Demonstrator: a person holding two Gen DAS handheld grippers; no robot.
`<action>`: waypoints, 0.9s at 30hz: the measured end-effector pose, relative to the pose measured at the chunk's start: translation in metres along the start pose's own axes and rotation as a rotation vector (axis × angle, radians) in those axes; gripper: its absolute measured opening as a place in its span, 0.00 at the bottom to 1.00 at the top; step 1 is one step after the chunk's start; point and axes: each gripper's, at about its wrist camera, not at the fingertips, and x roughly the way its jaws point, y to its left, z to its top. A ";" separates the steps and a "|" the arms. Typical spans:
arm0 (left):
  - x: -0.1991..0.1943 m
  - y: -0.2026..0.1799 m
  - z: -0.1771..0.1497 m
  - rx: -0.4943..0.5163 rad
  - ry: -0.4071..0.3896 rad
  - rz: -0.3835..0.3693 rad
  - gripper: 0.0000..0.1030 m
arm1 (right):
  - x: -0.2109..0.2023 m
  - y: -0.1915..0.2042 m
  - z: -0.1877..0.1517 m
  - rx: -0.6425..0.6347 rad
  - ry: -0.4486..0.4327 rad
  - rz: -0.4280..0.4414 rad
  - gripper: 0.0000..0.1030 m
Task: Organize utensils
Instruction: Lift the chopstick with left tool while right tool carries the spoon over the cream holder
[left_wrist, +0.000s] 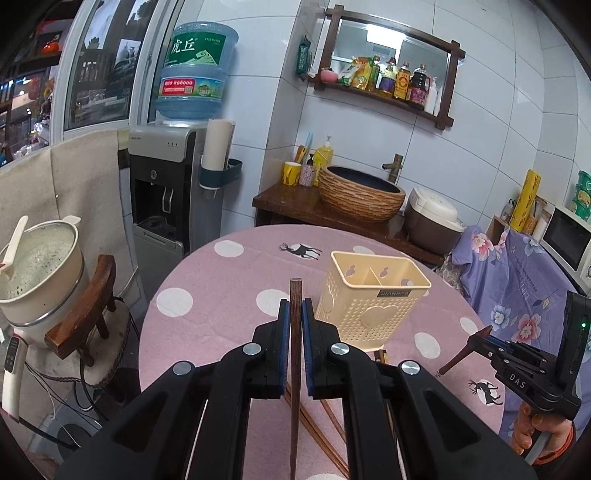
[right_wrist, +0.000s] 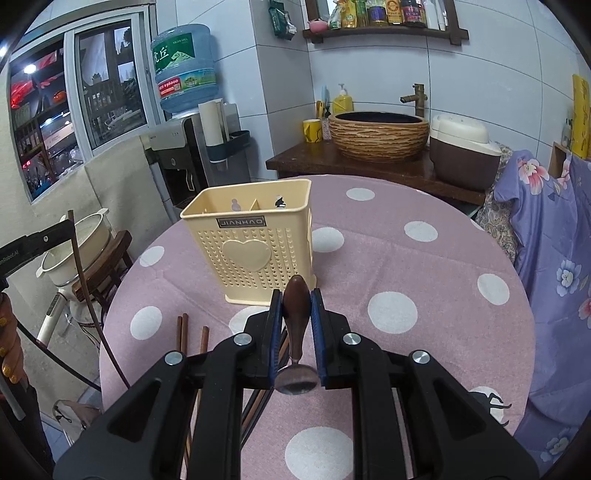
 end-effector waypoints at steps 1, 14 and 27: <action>-0.001 0.001 0.001 -0.001 -0.005 0.000 0.07 | -0.001 0.001 0.001 0.000 -0.001 0.002 0.15; -0.012 -0.014 0.056 0.006 -0.084 -0.039 0.07 | -0.009 0.008 0.046 -0.016 -0.022 0.020 0.15; -0.005 -0.073 0.171 -0.037 -0.356 -0.033 0.07 | -0.028 0.029 0.173 0.016 -0.212 -0.014 0.15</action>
